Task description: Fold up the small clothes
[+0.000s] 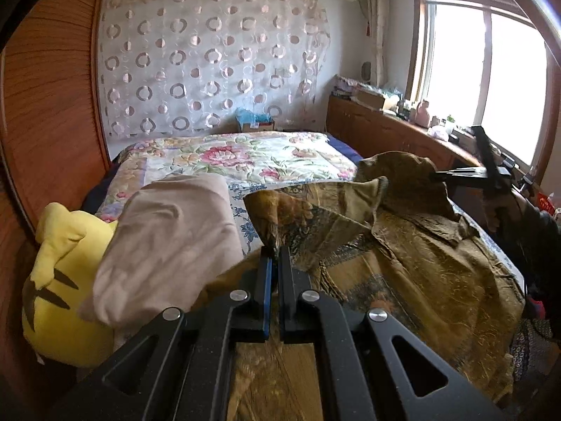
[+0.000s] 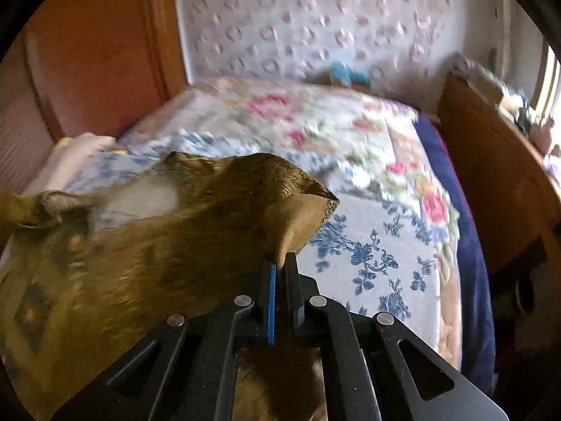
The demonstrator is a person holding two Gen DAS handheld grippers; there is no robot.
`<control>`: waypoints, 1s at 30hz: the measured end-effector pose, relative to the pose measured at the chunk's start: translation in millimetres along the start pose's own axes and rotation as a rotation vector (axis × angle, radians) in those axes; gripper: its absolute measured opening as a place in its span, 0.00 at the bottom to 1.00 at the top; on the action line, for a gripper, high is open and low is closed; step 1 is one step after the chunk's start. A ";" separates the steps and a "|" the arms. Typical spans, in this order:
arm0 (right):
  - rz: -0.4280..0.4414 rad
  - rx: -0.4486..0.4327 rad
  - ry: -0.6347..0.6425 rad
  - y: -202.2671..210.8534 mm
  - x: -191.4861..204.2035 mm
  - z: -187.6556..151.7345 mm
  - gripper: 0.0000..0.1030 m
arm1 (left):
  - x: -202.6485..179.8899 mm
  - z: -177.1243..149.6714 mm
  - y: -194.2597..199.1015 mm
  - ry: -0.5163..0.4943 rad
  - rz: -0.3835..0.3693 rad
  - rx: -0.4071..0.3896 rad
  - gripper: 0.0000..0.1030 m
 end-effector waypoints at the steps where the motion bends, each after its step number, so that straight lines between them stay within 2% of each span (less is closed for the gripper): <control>1: 0.013 -0.034 -0.007 14.7 1.1 -5.4 0.03 | 0.7 -2.6 7.7 0.004 0.006 -0.012 0.03; 5: 0.051 -0.143 -0.026 71.1 5.4 -33.0 0.03 | 6.9 -15.2 32.4 0.034 0.011 -0.041 0.03; 8: 0.080 -0.199 -0.037 109.0 10.3 -69.8 0.03 | 12.1 -30.4 47.9 0.051 0.027 -0.044 0.03; 14: 0.076 -0.175 -0.055 143.3 11.4 -151.5 0.03 | 20.2 -54.2 76.1 0.099 0.038 -0.055 0.03; 17: 0.089 -0.160 -0.081 161.1 9.7 -178.4 0.03 | 20.9 -65.4 84.9 0.113 0.003 -0.073 0.03; 19: 0.089 -0.141 -0.077 167.2 13.3 -196.2 0.03 | 23.9 -73.8 82.8 0.137 0.042 -0.043 0.03; 23: 0.102 -0.117 -0.098 178.3 15.3 -211.9 0.03 | 21.7 -80.4 90.2 0.154 0.012 -0.056 0.03; 26: 0.099 -0.106 -0.098 186.8 18.1 -192.6 0.03 | 18.4 -77.7 102.2 0.137 0.015 -0.067 0.03; 30: 0.091 -0.096 -0.071 192.4 21.5 -183.9 0.03 | 17.2 -75.3 117.5 0.123 0.032 -0.084 0.03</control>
Point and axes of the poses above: each gripper's, at about its wrist camera, not at the fingertips, and y roughly against the way its jaws point, x to its left, z to its top, the point moved 3 cm from there along -y, roughly the way its jaws point, and after that the axes turned 4 degrees about x, right-handed, at the moved point
